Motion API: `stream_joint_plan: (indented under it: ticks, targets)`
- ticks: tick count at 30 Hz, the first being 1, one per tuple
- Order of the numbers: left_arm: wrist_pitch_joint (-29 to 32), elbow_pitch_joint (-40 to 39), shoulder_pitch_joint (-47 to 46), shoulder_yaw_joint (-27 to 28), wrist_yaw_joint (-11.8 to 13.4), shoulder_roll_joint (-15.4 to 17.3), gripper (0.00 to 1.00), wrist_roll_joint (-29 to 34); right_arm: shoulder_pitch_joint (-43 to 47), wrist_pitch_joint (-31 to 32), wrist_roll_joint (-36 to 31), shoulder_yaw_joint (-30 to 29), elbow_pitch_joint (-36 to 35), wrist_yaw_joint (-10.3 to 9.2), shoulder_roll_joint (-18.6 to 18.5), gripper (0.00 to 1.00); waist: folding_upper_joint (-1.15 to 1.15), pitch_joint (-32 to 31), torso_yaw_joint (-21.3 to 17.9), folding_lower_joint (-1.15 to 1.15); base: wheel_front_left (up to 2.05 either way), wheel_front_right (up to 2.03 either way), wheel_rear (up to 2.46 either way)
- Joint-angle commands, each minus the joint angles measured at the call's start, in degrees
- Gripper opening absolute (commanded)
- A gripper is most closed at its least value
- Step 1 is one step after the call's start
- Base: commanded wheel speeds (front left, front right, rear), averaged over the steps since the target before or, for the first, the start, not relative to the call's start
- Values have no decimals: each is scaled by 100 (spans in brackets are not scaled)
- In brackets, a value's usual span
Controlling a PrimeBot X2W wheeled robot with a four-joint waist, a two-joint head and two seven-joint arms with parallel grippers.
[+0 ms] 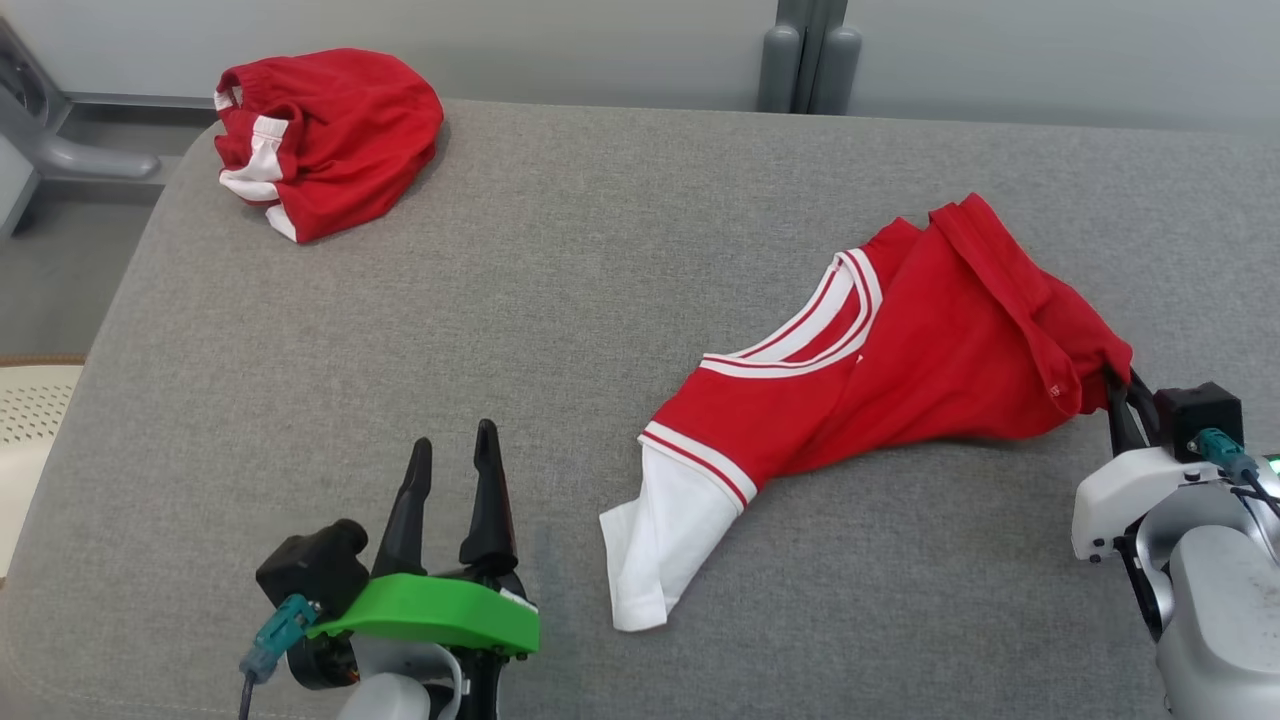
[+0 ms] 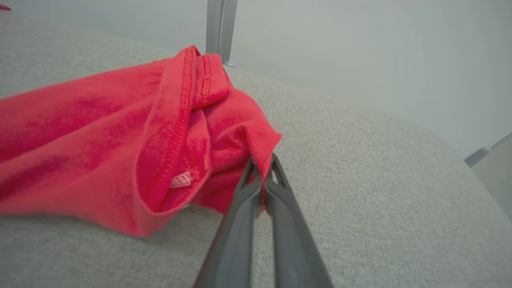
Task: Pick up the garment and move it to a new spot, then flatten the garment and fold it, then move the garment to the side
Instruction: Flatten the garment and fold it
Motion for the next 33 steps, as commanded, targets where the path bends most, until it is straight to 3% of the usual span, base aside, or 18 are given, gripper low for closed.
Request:
stream_joint_plan:
  ticks: [1, 8, 13, 23, 24, 26, 27, 33]
  targets:
    - [-2, 5, -66, -30, -12, 18, 100, -10, -54, -18, -37, -70, -93, -10, 3, 100, 0, -17, -31, 0, 0, 0, 0]
    - [6, 334, 68, -558, -143, 19, 100, 253, 456, -18, -109, -431, -1044, -10, 423, 100, 0, -201, -126, 0, 0, 0, 0]
    - [362, 666, 74, -1153, -245, 54, 100, 571, 981, -18, -156, -579, -1871, -10, 748, 100, 0, -332, -170, 0, 0, 0, 0]
    - [1006, 1458, -107, -1567, -25, 49, 100, 666, 1504, -18, 49, -282, -2779, -10, 967, 100, 0, -345, -519, 0, 0, 0, 0]
    - [1005, 1503, -130, -1570, -26, 46, 85, 644, 1536, -18, 105, -257, -2841, -10, 971, 100, 0, -339, -552, 0, 0, 0, 0]
    - [933, 1544, -172, -1569, -37, 43, 4, 632, 1577, -18, 189, -230, -2914, -10, 972, 100, 0, -328, -608, 0, 0, 0, 0]
    - [907, 1552, -188, -1562, -44, 41, 0, 618, 1589, -18, 214, -233, -2948, -10, 970, 100, 0, -325, -624, 0, 0, 0, 0]
    - [749, 1460, -303, -1633, -162, 30, 0, 537, 1700, -18, 369, -342, -3030, -10, 973, 100, 0, -337, -684, 0, 0, 0, 0]
